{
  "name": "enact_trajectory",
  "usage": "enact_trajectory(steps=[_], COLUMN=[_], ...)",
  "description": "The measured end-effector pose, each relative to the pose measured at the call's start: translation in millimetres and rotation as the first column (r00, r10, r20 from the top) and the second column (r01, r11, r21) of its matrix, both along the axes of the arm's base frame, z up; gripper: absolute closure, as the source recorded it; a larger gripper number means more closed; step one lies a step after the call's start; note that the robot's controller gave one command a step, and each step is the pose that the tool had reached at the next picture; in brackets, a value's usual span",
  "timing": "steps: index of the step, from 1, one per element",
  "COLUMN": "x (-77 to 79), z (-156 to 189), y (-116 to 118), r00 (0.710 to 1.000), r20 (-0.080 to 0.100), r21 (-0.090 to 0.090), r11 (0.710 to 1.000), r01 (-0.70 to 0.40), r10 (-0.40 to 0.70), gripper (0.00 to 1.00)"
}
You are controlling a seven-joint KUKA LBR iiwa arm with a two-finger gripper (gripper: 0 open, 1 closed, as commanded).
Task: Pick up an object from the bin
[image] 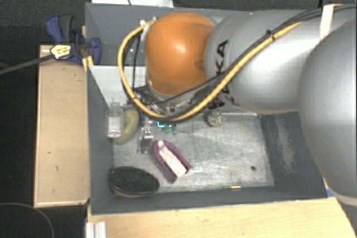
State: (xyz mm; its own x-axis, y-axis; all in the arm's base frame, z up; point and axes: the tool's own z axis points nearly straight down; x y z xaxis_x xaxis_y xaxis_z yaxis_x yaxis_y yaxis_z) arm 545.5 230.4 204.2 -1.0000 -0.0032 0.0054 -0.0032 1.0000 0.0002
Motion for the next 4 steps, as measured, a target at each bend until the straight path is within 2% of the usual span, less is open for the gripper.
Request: enact_trajectory(steps=[1, 2, 3, 4], x=[21.7, 47.1, 49.6, 37.0], z=[-111.5, -131.2, -128.0, 38.4], y=[-60.0, -42.1, -41.1, -75.3], r00=[1.000, 0.970, 0.971, 0.959], r20=[0.006, 0.012, 0.022, 0.018], r21=[0.001, 0.001, 0.004, -0.001], r11=[1.000, 0.970, 0.971, 0.959], r01=[0.025, -0.244, -0.237, -0.284], r10=[-0.025, 0.244, 0.237, 0.284], gripper=[0.00, 0.00, 1.00, 1.00])
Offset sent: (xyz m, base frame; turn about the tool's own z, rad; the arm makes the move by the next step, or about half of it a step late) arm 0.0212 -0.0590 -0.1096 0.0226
